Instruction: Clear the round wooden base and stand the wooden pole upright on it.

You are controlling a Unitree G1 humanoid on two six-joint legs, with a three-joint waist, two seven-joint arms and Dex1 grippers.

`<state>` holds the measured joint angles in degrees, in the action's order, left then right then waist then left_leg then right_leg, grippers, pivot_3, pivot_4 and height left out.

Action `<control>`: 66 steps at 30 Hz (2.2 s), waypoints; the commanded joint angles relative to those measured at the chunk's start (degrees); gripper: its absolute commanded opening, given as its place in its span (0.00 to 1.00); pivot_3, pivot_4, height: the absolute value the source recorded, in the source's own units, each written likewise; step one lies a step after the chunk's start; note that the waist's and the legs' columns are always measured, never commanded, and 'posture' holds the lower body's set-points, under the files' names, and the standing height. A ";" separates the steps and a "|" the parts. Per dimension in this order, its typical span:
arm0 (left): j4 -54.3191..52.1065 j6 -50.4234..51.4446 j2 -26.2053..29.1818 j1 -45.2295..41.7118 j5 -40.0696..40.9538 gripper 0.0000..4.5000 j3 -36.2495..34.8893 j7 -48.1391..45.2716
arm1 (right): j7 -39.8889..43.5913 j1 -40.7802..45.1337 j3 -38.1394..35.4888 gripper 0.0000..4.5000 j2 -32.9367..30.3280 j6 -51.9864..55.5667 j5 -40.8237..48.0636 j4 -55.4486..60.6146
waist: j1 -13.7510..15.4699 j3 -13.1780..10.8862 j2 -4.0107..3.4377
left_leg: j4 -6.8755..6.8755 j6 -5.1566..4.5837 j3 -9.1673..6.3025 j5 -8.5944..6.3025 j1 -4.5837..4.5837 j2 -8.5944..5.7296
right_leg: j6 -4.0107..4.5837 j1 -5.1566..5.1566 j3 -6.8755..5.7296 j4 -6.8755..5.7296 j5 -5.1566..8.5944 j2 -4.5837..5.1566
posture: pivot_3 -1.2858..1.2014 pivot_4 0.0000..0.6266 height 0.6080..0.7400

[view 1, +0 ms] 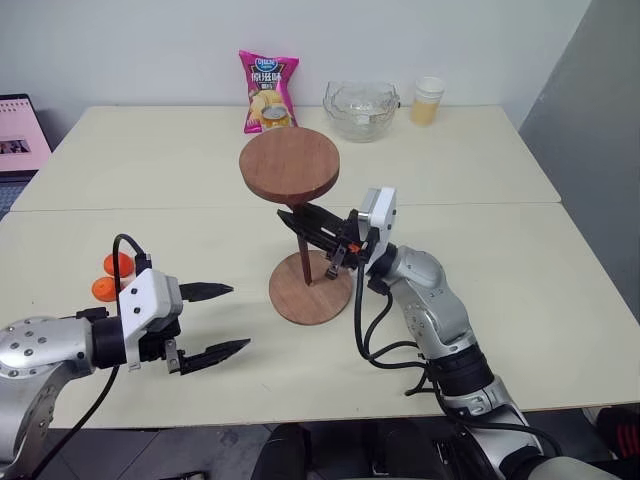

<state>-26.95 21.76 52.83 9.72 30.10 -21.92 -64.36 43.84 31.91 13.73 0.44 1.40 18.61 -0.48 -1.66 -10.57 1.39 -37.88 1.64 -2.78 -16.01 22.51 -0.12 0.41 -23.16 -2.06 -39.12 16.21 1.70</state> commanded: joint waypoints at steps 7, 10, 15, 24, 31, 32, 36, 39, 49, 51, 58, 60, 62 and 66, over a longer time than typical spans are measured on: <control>2.15 -3.06 0.06 -1.47 -1.08 1.00 1.55 -0.50 | 0.68 -0.88 0.92 0.05 -0.02 -2.85 -0.91 -0.59 | 0.01 0.01 0.02 | -0.01 0.00 0.00 0.00 0.00 0.00 | 0.00 0.00 0.00 -0.01 0.00 0.00 | 0.52 0.24 1.00; 2.82 -3.99 -0.07 -1.66 -1.55 1.00 2.16 -0.70 | 0.68 -0.98 0.97 0.05 -0.11 -3.46 -1.38 -1.20 | 0.01 0.02 0.03 | -0.02 0.00 0.00 0.00 0.00 0.00 | 0.00 0.00 0.00 -0.01 0.00 0.00 | 0.52 0.24 1.00; 3.12 -4.73 -0.15 -1.67 -1.64 1.00 2.60 -0.71 | 0.35 -1.32 0.92 0.05 -0.22 -4.17 -1.79 -1.59 | 0.01 0.02 0.04 | -0.02 0.00 0.00 0.00 0.00 0.00 | 0.00 0.00 0.00 -0.01 0.00 0.00 | 0.52 0.24 1.00; 4.88 -6.12 0.10 -2.74 -2.06 1.00 3.41 -1.41 | -0.25 -1.84 1.58 0.05 0.12 -4.57 -2.33 -1.84 | 0.01 0.03 0.04 | -0.02 0.00 0.00 0.00 0.00 0.00 | 0.00 0.00 0.00 -0.03 0.00 0.00 | 0.52 0.24 1.00; 4.91 -6.25 -0.13 -2.79 -2.26 1.00 3.60 -1.58 | -0.58 -2.54 2.58 0.05 0.35 -4.77 -3.17 -1.74 | 0.00 0.04 0.05 | -0.03 0.00 0.01 0.00 -0.02 0.00 | 0.00 0.01 0.00 -0.04 0.00 0.00 | 0.52 0.24 1.00; 4.98 -6.32 -0.15 -2.81 -2.30 1.00 3.66 -1.61 | -0.70 -2.54 2.76 0.05 0.33 -4.99 -3.49 -1.98 | 0.00 0.05 0.05 | -0.03 0.00 0.01 0.00 -0.02 0.00 | 0.00 0.01 0.00 -0.04 0.00 0.00 | 0.52 0.24 1.00; 5.20 -6.52 -0.22 -2.93 -2.40 1.00 3.81 -1.58 | -1.26 -2.33 2.74 0.05 0.52 -5.58 -4.25 -2.66 | 0.00 0.07 0.06 | -0.03 0.00 0.01 0.00 -0.04 0.00 | 0.00 0.01 0.00 -0.08 0.00 0.00 | 0.52 0.24 1.00; 5.26 -6.67 -0.18 -2.99 -2.39 1.00 3.96 -1.56 | -1.35 -2.36 2.82 0.05 0.55 -5.70 -4.60 -2.72 | 0.00 0.07 0.06 | -0.03 0.00 0.01 0.00 -0.05 0.00 | 0.00 0.01 0.00 -0.09 0.00 0.00 | 0.52 0.24 1.00; 5.28 -6.94 0.06 -2.82 -2.55 1.00 3.92 -1.62 | -2.49 -2.63 3.18 0.05 0.33 -5.92 -5.37 -2.65 | 0.00 0.08 0.08 | -0.05 0.00 0.01 0.00 -0.06 0.00 | 0.00 0.01 0.01 -0.13 0.00 0.00 | 0.52 0.24 1.00; 5.34 -6.98 0.09 -2.85 -2.61 1.00 3.88 -1.64 | -2.71 -2.64 3.21 0.05 0.19 -5.85 -5.45 -2.76 | 0.00 0.08 0.08 | -0.05 0.00 0.01 0.00 -0.07 0.00 | 0.00 0.01 0.02 -0.15 0.00 0.00 | 0.52 0.24 1.00; 5.46 -7.29 0.16 -3.10 -2.64 1.00 3.92 -1.88 | -3.88 -2.42 2.93 0.05 0.20 -6.71 -6.55 -3.65 | 0.00 0.10 0.10 | -0.06 0.00 0.03 0.00 -0.11 -0.01 | 0.00 0.02 0.03 -0.22 0.00 0.00 | 0.52 0.24 1.00; 5.48 -7.34 0.14 -3.12 -2.66 1.00 3.93 -1.87 | -3.95 -2.41 2.93 0.05 0.24 -6.78 -6.62 -3.74 | 0.00 0.10 0.10 | -0.06 0.00 0.03 0.00 -0.12 -0.01 | 0.00 0.02 0.03 -0.23 0.00 0.00 | 0.52 0.24 1.00; 5.48 -7.33 0.15 -3.15 -2.65 1.00 3.93 -1.84 | -3.91 -2.43 3.01 0.05 0.22 -6.75 -6.55 -3.71 | 0.00 0.10 0.11 | -0.06 0.00 0.03 0.00 -0.14 -0.01 | 0.00 0.03 0.04 -0.25 0.00 0.00 | 0.52 0.24 1.00; 5.44 -7.24 0.09 -3.29 -2.62 1.00 3.95 -1.65 | -3.38 -2.70 3.49 0.05 0.06 -6.18 -6.22 -3.27 | 0.00 0.11 0.11 | -0.07 0.00 0.03 0.00 -0.15 -0.01 | 0.00 0.03 0.04 -0.29 0.00 0.00 | 0.52 0.24 1.00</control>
<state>-21.11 15.52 52.59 6.98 27.54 -17.61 -65.85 40.25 30.00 16.95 0.77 -5.55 12.54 -3.61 -1.66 -10.46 1.51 -37.95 1.64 -2.75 -16.00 22.35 -0.13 0.42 -23.13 -2.02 -39.42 16.21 1.70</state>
